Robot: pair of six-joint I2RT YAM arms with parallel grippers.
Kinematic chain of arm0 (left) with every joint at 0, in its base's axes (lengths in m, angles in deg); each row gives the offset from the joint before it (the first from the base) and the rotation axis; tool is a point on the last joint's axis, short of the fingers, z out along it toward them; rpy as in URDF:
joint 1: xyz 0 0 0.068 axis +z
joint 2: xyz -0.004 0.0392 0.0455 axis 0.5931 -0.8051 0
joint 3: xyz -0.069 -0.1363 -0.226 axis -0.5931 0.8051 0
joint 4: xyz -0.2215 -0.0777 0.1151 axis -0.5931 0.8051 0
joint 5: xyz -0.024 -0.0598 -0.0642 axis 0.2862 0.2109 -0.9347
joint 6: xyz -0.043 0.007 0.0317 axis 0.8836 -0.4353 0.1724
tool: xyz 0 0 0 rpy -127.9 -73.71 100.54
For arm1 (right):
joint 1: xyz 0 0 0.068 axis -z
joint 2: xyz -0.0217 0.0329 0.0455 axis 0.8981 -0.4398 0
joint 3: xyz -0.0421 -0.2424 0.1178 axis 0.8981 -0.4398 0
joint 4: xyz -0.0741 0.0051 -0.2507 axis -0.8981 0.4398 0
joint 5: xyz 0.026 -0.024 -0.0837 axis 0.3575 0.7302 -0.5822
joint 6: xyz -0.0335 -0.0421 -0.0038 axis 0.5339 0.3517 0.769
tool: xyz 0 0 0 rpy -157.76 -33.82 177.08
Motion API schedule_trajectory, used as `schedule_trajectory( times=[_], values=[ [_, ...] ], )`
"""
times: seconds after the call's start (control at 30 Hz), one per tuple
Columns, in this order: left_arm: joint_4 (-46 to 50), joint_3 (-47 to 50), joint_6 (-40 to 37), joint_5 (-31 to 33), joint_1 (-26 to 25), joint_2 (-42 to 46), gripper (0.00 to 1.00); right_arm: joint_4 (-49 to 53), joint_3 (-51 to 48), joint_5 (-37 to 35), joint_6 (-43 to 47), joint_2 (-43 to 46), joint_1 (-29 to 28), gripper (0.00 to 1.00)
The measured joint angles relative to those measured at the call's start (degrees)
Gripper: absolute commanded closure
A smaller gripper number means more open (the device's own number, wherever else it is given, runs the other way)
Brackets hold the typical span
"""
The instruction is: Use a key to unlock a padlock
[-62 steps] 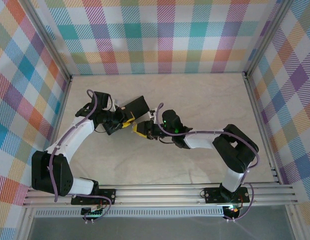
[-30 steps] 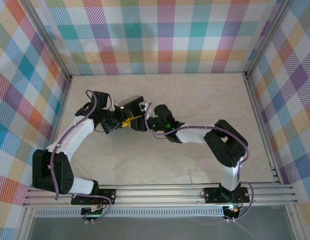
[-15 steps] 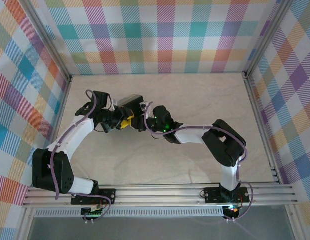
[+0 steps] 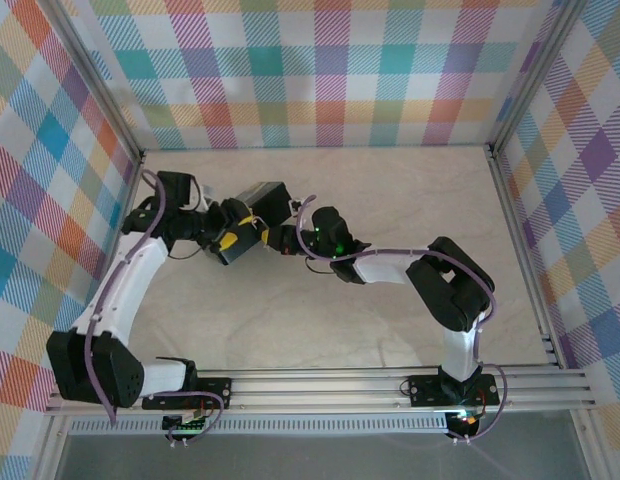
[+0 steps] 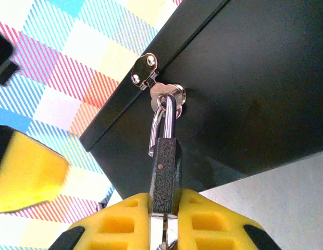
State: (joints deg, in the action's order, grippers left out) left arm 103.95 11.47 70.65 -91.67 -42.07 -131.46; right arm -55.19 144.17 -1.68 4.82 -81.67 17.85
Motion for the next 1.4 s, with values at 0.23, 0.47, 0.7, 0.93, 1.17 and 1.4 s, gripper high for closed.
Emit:
schedule_trajectory(
  times=[0.23,0.47,0.7,0.93,1.17,1.4],
  values=[
    [6.1,-2.7,-6.2,13.8,0.9,4.3,0.31,0.9,-0.1,1.4,-3.3,1.7,0.0,0.94],
    [6.1,1.1,-10.4,24.4,0.9,2.9,0.31,1.2,0.2,4.3,-10.3,2.2,0.6,0.93],
    [5.3,1.9,-11.4,27.4,0.9,2.3,0.31,3.0,0.7,5.8,-14.6,3.0,0.7,0.92],
    [5.7,-0.1,-12.3,29.8,1.4,0.4,0.31,3.4,-0.1,6.2,-18.2,5.2,0.7,0.90],
    [5.2,-1.3,-11.8,30.1,2.4,-6.4,0.35,3.3,-0.1,8.1,-19.4,5.9,0.7,0.91],
    [4.1,-1.3,-11.0,24.6,2.4,-8.8,0.41,14.3,0.3,8.1,-15.2,10.8,0.7,0.91]
  ],
)
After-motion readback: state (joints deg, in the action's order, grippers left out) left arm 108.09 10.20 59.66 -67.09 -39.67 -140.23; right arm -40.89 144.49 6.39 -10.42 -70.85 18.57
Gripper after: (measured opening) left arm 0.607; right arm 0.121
